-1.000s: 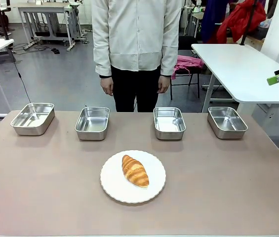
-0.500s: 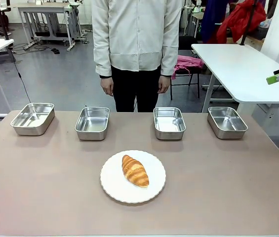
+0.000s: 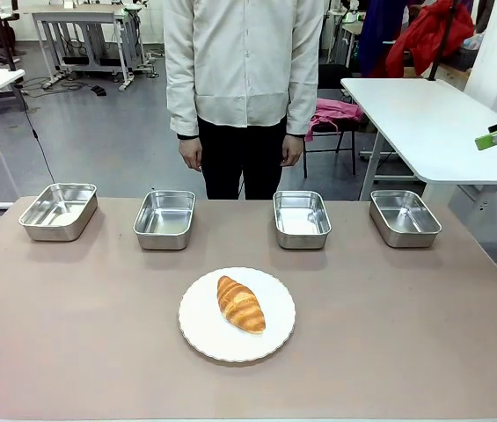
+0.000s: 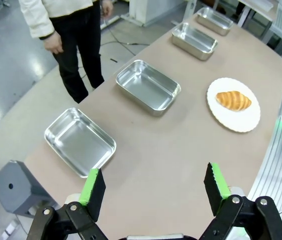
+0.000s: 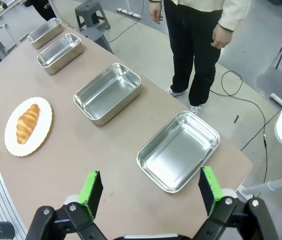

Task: Place the bread in the container.
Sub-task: Place the Butter Roll into the Airtight Container indicated by the human.

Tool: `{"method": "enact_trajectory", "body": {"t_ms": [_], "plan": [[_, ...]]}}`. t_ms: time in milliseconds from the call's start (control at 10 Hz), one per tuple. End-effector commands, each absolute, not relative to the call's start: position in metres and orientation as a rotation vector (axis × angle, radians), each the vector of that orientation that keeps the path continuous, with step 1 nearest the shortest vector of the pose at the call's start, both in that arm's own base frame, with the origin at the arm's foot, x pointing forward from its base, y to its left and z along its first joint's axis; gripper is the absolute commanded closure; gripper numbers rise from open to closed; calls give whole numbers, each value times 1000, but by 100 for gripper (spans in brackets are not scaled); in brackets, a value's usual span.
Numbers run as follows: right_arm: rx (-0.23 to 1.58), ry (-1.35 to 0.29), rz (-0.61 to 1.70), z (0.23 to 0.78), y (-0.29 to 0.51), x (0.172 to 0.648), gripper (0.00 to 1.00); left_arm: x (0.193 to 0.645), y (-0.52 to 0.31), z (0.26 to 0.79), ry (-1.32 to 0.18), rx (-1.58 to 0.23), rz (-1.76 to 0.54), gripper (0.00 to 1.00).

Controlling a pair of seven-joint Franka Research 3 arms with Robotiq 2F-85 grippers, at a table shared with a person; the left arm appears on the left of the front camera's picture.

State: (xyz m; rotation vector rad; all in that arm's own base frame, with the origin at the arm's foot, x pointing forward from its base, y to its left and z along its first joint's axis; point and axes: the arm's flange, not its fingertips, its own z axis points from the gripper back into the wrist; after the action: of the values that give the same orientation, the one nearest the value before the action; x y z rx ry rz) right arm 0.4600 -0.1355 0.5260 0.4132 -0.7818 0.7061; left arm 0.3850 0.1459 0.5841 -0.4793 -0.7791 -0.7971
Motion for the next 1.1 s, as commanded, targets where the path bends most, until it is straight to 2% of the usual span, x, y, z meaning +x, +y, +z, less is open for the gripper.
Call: {"method": "enact_trajectory", "body": {"t_ms": [0,1000], "plan": [[425,-791,708,526,-135,461,0,382,147,587,-791,-480,-808,0],[425,-791,708,526,-135,461,0,382,147,587,-791,-480,-808,0]]}}
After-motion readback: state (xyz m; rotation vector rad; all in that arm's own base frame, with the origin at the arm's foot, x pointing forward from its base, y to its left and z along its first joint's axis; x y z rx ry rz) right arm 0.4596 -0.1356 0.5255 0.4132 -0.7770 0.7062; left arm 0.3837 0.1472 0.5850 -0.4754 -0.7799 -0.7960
